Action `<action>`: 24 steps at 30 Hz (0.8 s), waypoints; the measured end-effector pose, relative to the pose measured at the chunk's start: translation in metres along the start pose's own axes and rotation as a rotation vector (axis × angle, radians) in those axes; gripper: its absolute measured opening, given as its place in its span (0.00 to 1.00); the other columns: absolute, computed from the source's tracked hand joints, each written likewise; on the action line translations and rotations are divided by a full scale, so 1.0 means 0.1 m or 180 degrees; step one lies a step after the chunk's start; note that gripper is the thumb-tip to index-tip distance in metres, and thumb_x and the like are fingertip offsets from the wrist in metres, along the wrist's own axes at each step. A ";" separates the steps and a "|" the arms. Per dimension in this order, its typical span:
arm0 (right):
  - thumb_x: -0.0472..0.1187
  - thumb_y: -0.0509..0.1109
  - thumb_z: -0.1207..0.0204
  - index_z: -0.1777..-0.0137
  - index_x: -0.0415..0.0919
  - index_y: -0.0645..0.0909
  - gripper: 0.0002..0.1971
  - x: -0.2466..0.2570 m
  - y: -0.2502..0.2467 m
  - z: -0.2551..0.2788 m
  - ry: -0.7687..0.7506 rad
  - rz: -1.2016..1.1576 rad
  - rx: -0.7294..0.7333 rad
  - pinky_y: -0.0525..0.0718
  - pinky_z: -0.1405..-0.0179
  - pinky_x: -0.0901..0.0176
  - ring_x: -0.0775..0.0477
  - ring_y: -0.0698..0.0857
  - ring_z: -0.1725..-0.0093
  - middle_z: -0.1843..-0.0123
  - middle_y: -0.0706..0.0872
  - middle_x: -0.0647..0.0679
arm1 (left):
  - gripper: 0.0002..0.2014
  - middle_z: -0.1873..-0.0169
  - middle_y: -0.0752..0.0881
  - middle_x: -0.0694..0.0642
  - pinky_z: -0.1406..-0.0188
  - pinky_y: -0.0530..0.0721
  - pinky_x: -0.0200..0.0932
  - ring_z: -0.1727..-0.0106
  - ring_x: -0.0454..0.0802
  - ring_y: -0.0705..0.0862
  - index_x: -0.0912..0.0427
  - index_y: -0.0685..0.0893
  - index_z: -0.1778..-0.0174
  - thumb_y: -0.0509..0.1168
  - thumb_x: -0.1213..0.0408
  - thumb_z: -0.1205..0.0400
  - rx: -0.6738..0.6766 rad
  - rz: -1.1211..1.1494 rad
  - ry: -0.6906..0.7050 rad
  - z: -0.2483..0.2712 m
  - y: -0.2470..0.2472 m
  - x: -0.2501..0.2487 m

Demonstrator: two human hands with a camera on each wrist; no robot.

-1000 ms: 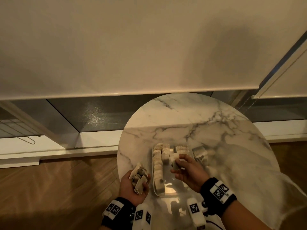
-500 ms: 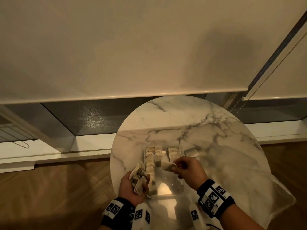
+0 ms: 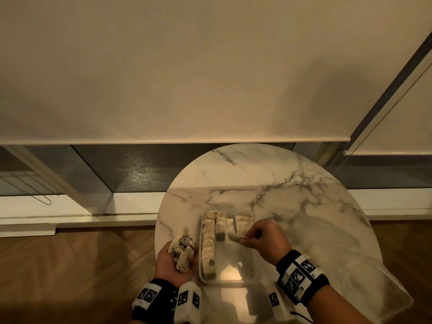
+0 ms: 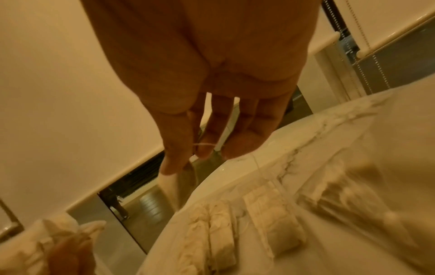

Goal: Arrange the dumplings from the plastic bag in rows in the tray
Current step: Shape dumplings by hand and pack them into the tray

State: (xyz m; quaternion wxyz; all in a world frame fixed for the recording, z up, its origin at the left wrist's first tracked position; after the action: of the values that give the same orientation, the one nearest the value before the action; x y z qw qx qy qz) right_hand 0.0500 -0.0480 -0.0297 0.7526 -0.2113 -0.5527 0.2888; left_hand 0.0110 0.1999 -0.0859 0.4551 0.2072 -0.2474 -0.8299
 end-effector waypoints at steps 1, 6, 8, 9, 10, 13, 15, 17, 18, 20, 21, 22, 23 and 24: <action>0.50 0.86 0.38 0.67 0.50 0.89 0.09 0.00 0.04 0.00 0.0052 -0.0049 0.0221 0.85 0.66 0.63 0.57 0.86 0.65 0.67 0.89 0.54 | 0.13 0.67 0.85 0.57 0.80 0.79 0.37 0.67 0.51 0.82 0.63 0.87 0.64 0.64 0.57 0.30 -0.0004 0.0003 0.0018 0.00 -0.01 0.00; 0.52 0.86 0.37 0.68 0.48 0.86 0.13 -0.04 0.06 -0.05 0.0204 -0.0018 -0.0035 0.90 0.62 0.49 0.54 0.87 0.66 0.68 0.89 0.52 | 0.12 0.69 0.86 0.56 0.83 0.80 0.36 0.70 0.54 0.87 0.61 0.84 0.60 0.63 0.57 0.30 -0.0007 0.0060 0.0166 0.04 0.00 0.04; 0.52 0.84 0.34 0.65 0.46 0.85 0.13 -0.01 0.08 -0.04 0.0197 -0.0083 0.0010 0.91 0.66 0.52 0.50 0.88 0.65 0.65 0.89 0.49 | 0.12 0.66 0.85 0.57 0.83 0.80 0.37 0.72 0.54 0.87 0.61 0.84 0.58 0.63 0.57 0.30 -0.0026 0.0051 0.0159 0.02 -0.01 0.04; 0.49 0.83 0.31 0.62 0.44 0.84 0.12 0.01 0.10 -0.03 0.0227 -0.0179 0.0143 0.91 0.68 0.54 0.47 0.90 0.64 0.63 0.89 0.47 | 0.13 0.65 0.84 0.58 0.83 0.80 0.38 0.74 0.53 0.86 0.61 0.83 0.57 0.63 0.57 0.30 -0.0024 0.0060 0.0132 0.01 -0.03 0.03; 0.44 0.81 0.28 0.59 0.41 0.84 0.10 0.03 0.14 -0.02 0.0256 -0.0248 0.0277 0.91 0.68 0.54 0.46 0.91 0.64 0.61 0.90 0.45 | 0.13 0.63 0.83 0.59 0.83 0.81 0.38 0.75 0.53 0.85 0.61 0.83 0.57 0.63 0.57 0.30 -0.0017 0.0083 0.0090 0.01 -0.05 0.04; 0.39 0.75 0.23 0.57 0.45 0.83 0.04 0.04 0.25 0.01 0.0232 -0.0143 0.0464 0.92 0.61 0.51 0.51 0.91 0.66 0.62 0.90 0.46 | 0.12 0.64 0.82 0.58 0.83 0.80 0.37 0.75 0.53 0.85 0.61 0.84 0.59 0.63 0.57 0.30 0.0034 0.0107 0.0043 0.03 -0.08 0.06; 0.40 0.74 0.21 0.55 0.48 0.85 0.02 0.06 0.35 0.01 0.0075 0.0149 0.0651 0.92 0.58 0.53 0.53 0.91 0.65 0.62 0.91 0.48 | 0.12 0.67 0.84 0.58 0.83 0.80 0.37 0.72 0.54 0.86 0.62 0.85 0.60 0.62 0.57 0.30 0.0007 0.0149 0.0115 0.05 -0.11 0.06; 0.38 0.72 0.20 0.50 0.45 0.87 0.03 0.10 0.44 0.02 -0.0031 0.0302 0.0892 0.90 0.61 0.62 0.53 0.90 0.65 0.58 0.91 0.48 | 0.13 0.68 0.85 0.57 0.83 0.80 0.37 0.71 0.54 0.87 0.61 0.84 0.58 0.63 0.56 0.30 -0.0029 0.0178 0.0150 0.05 -0.15 0.06; 0.38 0.72 0.20 0.47 0.45 0.87 0.05 0.11 0.51 0.02 -0.0091 0.0393 0.1014 0.89 0.63 0.65 0.54 0.89 0.64 0.55 0.91 0.48 | 0.13 0.69 0.85 0.56 0.83 0.80 0.37 0.71 0.54 0.87 0.60 0.84 0.58 0.63 0.56 0.31 -0.0047 0.0207 0.0154 0.05 -0.19 0.06; 0.40 0.71 0.20 0.45 0.47 0.86 0.06 0.12 0.63 -0.01 -0.0269 0.0730 0.1161 0.87 0.56 0.64 0.54 0.87 0.57 0.50 0.88 0.51 | 0.13 0.70 0.86 0.55 0.82 0.80 0.37 0.70 0.54 0.87 0.60 0.83 0.57 0.63 0.56 0.31 -0.0071 0.0231 0.0142 0.06 -0.25 0.03; 0.41 0.70 0.20 0.45 0.49 0.86 0.07 0.12 0.69 -0.02 -0.0328 0.0928 0.1221 0.86 0.50 0.62 0.53 0.86 0.53 0.49 0.88 0.51 | 0.13 0.70 0.86 0.55 0.82 0.80 0.37 0.69 0.54 0.87 0.60 0.84 0.57 0.63 0.56 0.31 -0.0090 0.0233 0.0127 0.06 -0.27 0.02; 0.40 0.69 0.20 0.45 0.50 0.86 0.08 0.11 0.75 -0.04 -0.0369 0.1092 0.1272 0.85 0.46 0.60 0.51 0.86 0.49 0.48 0.88 0.51 | 0.13 0.69 0.86 0.55 0.82 0.80 0.37 0.69 0.54 0.87 0.60 0.84 0.57 0.63 0.56 0.31 -0.0101 0.0247 0.0113 0.06 -0.28 0.01; 0.38 0.68 0.20 0.44 0.50 0.86 0.09 0.11 0.81 -0.06 -0.0367 0.1229 0.1339 0.84 0.43 0.58 0.49 0.86 0.47 0.47 0.88 0.50 | 0.13 0.68 0.86 0.56 0.82 0.80 0.38 0.69 0.55 0.87 0.60 0.84 0.57 0.63 0.56 0.31 -0.0102 0.0273 0.0099 0.07 -0.31 0.00; 0.35 0.66 0.21 0.44 0.48 0.87 0.12 0.11 0.86 -0.08 -0.0398 0.1345 0.1389 0.84 0.41 0.57 0.47 0.86 0.45 0.45 0.88 0.48 | 0.14 0.68 0.86 0.57 0.83 0.80 0.38 0.70 0.55 0.87 0.61 0.85 0.58 0.63 0.56 0.31 -0.0094 0.0302 0.0092 0.07 -0.32 0.00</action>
State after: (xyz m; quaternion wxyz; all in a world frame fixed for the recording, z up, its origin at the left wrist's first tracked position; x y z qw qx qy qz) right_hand 0.0423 0.0236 -0.0792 0.6680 -0.1369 -0.4667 0.5632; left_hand -0.0134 0.2165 -0.0991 0.5005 0.2004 -0.2381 -0.8079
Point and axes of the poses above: each hand's wrist, its own z-axis away from the middle knuckle, its own y-axis out of the palm, x = y × z, the point moved 4 cm from there along -z, towards the middle knuckle
